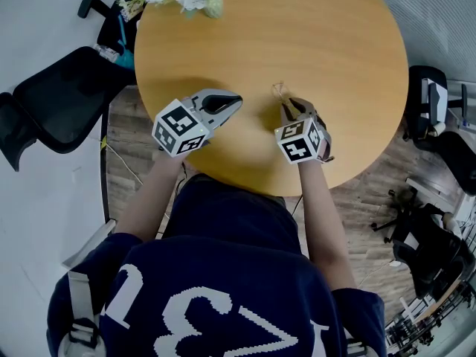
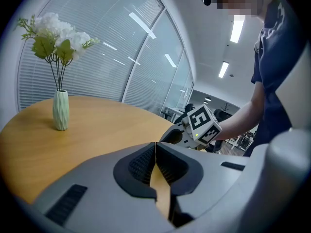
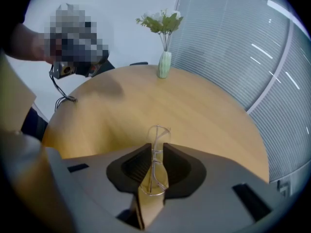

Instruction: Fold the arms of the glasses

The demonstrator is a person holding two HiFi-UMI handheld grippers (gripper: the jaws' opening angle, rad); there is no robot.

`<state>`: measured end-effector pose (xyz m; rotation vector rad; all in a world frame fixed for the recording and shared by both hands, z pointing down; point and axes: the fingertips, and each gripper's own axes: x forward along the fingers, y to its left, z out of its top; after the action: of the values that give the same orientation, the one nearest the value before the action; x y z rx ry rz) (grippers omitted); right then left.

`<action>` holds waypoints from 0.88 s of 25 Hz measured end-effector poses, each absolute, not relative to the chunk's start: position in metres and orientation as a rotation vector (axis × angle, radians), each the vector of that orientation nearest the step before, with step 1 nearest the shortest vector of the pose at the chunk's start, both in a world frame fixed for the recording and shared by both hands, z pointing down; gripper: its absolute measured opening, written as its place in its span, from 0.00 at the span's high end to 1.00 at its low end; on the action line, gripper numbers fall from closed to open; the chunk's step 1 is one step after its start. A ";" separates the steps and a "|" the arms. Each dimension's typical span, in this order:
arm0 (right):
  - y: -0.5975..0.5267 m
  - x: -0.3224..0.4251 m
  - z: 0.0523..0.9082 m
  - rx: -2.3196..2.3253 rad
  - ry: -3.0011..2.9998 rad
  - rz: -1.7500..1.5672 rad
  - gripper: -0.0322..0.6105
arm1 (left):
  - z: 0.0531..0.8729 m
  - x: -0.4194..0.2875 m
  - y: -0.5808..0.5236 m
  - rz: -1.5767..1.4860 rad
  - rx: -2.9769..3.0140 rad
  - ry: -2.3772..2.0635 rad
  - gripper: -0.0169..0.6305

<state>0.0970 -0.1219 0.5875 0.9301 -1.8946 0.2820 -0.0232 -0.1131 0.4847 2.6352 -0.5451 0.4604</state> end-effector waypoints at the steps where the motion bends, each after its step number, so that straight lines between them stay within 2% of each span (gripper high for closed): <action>1: -0.125 0.099 0.581 0.967 -1.913 0.294 0.83 | 0.485 -0.024 -0.114 0.465 2.638 -0.552 0.95; 3: -0.131 0.105 0.567 1.049 -1.952 0.315 0.89 | 0.485 -0.027 -0.117 0.484 2.648 -0.564 0.95; 6: -0.143 0.114 0.539 1.172 -2.022 0.335 0.91 | 0.479 -0.028 -0.123 0.499 2.669 -0.583 0.95; 13: -0.158 0.134 0.446 1.525 -2.310 0.396 0.91 | 0.452 -0.037 -0.144 0.563 2.715 -0.805 0.95; 22: -0.142 0.142 0.351 1.734 -2.475 0.209 0.91 | 0.382 -0.051 -0.160 0.334 2.789 -1.105 0.95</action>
<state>0.1421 -0.1421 0.3506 1.7341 -2.4751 0.2085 -0.0511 -0.1600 0.3816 2.7888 -1.1050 0.3337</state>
